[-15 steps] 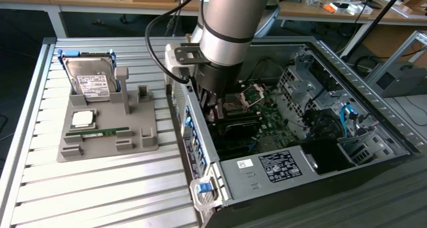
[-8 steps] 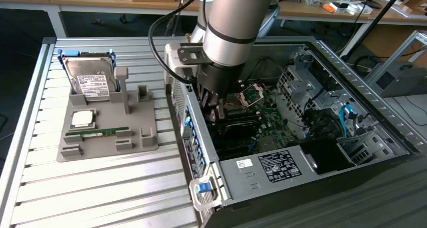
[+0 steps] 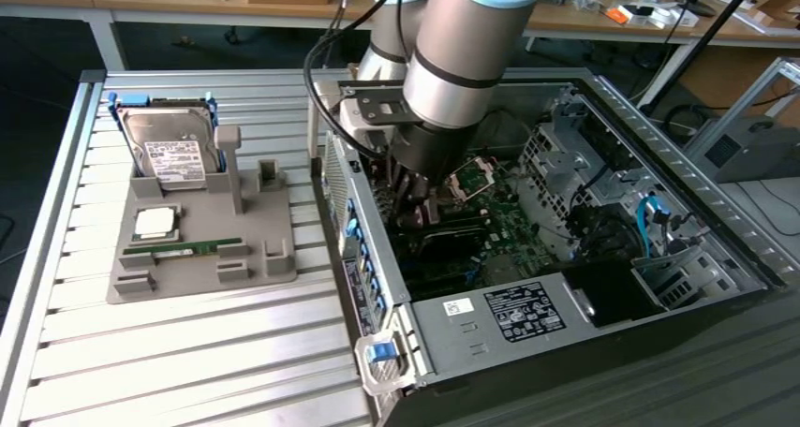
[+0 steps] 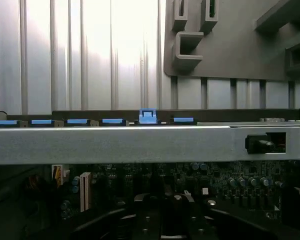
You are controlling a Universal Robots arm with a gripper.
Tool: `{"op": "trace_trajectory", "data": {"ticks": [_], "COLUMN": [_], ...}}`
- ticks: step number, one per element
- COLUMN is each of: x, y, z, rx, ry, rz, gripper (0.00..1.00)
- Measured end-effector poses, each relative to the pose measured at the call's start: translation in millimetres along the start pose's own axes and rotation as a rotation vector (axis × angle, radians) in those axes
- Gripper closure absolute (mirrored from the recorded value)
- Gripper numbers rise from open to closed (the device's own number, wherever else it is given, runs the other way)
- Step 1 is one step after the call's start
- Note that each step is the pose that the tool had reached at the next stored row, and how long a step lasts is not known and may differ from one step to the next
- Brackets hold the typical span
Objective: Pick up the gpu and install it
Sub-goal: 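Press down on the gpu until it lock into place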
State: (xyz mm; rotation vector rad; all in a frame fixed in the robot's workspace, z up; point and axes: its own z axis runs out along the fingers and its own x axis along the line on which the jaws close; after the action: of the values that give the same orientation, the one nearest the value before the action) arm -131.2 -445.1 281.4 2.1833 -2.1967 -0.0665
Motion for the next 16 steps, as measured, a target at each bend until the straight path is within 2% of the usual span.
{"op": "trace_trajectory", "data": {"ticks": [10,16], "x": [3.1,3.1], "y": [-7.9,-8.6], "z": [5.3,7.3], "rx": [-0.0063,-0.0069], "ry": [0.0001,0.0002], "rz": [0.0,0.0], "gripper": [0.89,0.89]}}
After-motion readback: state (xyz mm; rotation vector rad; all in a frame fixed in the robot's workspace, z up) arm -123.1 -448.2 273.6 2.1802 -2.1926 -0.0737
